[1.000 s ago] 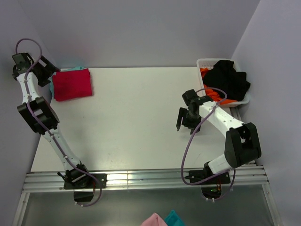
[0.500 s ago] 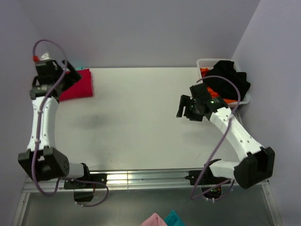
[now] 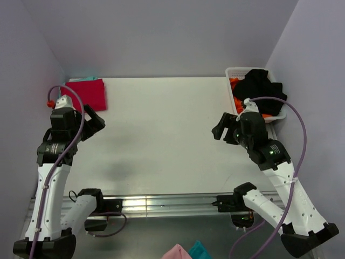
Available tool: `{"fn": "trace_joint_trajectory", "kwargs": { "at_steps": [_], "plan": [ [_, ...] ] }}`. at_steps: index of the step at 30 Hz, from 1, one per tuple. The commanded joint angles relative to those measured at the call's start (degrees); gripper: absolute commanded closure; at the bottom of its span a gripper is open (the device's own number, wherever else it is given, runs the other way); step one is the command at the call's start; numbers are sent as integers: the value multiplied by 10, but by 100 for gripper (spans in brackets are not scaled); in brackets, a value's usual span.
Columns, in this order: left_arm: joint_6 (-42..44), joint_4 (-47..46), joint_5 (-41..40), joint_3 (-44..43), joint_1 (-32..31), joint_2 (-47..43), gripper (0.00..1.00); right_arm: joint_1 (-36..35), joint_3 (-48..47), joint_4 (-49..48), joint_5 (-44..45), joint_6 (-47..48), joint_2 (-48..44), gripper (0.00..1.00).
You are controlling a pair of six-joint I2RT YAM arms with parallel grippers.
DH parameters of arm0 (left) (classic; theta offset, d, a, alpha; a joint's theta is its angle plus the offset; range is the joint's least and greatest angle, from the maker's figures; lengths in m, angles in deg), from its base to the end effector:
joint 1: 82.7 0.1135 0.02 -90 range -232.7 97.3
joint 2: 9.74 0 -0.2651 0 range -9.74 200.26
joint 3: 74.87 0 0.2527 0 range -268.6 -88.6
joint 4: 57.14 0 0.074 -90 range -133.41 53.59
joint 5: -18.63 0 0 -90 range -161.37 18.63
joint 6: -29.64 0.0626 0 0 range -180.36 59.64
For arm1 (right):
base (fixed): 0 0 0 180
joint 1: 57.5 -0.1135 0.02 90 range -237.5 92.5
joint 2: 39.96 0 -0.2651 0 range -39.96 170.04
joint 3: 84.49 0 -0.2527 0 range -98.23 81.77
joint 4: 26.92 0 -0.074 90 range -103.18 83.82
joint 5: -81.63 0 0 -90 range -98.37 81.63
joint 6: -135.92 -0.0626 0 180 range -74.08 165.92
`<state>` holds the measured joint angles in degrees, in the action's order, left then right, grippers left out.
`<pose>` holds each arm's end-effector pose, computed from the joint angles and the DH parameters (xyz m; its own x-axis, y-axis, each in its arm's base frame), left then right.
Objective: Fold and stack the t-shirts
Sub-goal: Reset both grippers
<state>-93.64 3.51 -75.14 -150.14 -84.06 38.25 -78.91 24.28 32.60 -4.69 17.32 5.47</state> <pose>0.1812 -0.0002 0.3512 -0.4426 -0.5372 -0.7180 -0.3278 0.8422 -0.4280 0.1644 0.0601 0.3366 -0.6044 0.2761 -0.7473 -0.0288 0.9298 0.3669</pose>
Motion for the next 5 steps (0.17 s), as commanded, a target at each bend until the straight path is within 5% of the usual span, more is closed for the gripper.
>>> {"fn": "trace_joint_trajectory", "kwargs": {
  "at_steps": [1,5],
  "plan": [
    [1,-1,-44,-25,-14,-10,1,-4,11,-27,0,5,-12,16],
    [9,8,-51,-38,-32,-5,1,-4,9,-39,4,2,-32,15]
  ]
}}
